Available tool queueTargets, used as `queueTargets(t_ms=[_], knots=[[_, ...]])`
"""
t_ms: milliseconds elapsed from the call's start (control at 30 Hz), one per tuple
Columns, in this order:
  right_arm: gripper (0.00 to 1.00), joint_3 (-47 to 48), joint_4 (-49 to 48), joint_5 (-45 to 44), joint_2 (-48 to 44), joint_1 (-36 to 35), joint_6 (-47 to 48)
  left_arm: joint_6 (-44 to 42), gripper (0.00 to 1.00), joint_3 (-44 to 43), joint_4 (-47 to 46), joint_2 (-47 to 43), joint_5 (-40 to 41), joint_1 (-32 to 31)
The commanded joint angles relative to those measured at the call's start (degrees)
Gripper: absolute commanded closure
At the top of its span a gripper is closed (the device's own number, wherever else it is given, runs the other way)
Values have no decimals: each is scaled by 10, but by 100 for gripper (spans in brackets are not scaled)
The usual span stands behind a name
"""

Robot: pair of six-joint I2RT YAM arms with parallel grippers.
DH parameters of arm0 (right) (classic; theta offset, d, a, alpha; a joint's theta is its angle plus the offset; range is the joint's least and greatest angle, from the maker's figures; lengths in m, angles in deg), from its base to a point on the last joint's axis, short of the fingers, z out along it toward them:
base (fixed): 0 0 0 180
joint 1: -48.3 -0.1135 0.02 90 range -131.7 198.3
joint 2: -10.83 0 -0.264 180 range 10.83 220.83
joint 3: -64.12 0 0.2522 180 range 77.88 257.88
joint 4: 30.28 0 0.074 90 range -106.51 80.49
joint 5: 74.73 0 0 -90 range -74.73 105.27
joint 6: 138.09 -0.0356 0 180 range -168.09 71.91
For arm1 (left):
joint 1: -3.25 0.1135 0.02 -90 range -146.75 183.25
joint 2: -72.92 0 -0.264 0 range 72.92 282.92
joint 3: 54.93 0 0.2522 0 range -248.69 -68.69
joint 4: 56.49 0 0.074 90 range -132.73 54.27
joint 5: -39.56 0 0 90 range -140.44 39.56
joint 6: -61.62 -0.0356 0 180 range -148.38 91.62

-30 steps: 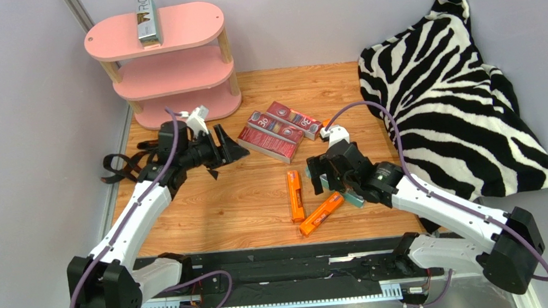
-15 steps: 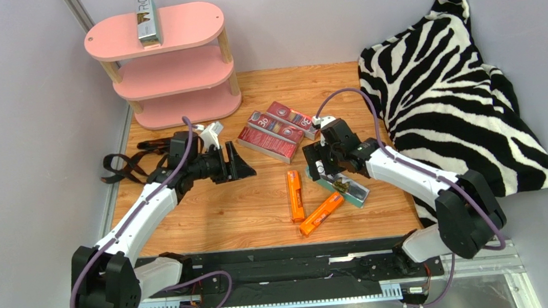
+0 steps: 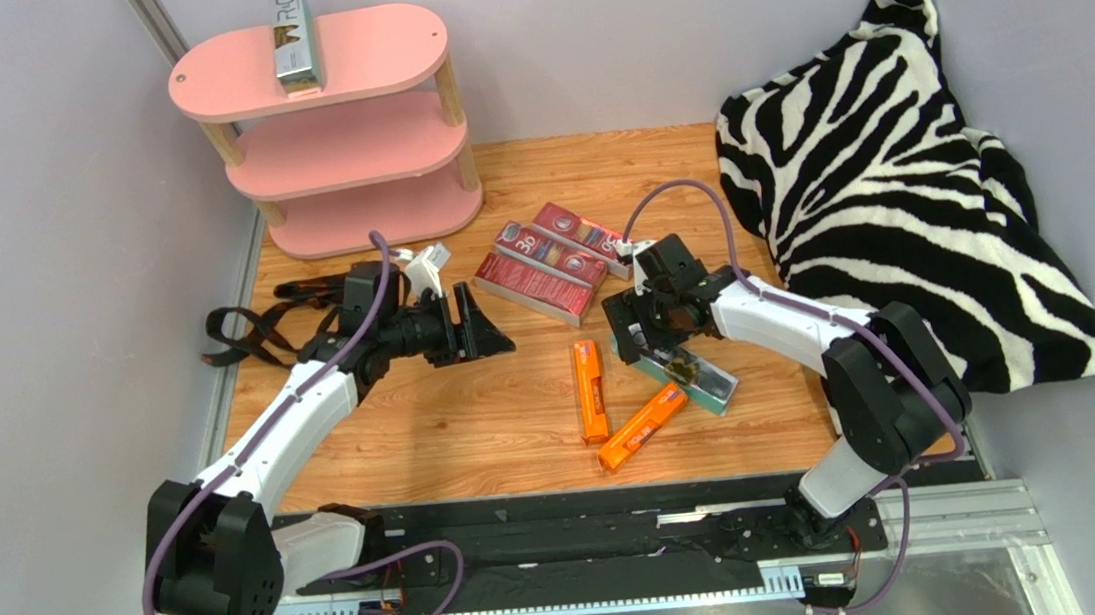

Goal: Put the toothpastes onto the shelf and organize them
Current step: Pick up the toothpaste from the center of the board.

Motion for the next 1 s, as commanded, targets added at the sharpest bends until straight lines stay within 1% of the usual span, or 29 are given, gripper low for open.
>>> queueTargets(t_ms=[0, 167, 267, 400, 500, 733, 867, 967], knots=[[5, 26, -3, -2, 18, 3, 15, -11, 30, -5, -18, 5, -13, -3], [8, 28, 8, -21, 33, 3, 15, -10, 30, -5, -19, 6, -15, -3], [11, 27, 12, -25, 35, 3, 10, -11, 30, -6, -17, 7, -15, -3], [22, 32, 23, -56, 43, 3, 3, -11, 31, -6, -15, 5, -14, -3], [27, 37, 33, -57, 56, 3, 1, -11, 31, -6, -15, 0, -12, -3], [32, 43, 39, -47, 71, 3, 1, -11, 30, -7, -10, -5, -14, -3], [40, 44, 38, -45, 70, 4, -4, -11, 30, -10, -6, -10, -14, -3], [42, 45, 36, -42, 64, 3, -12, -12, 30, -15, -2, -17, -13, -3]])
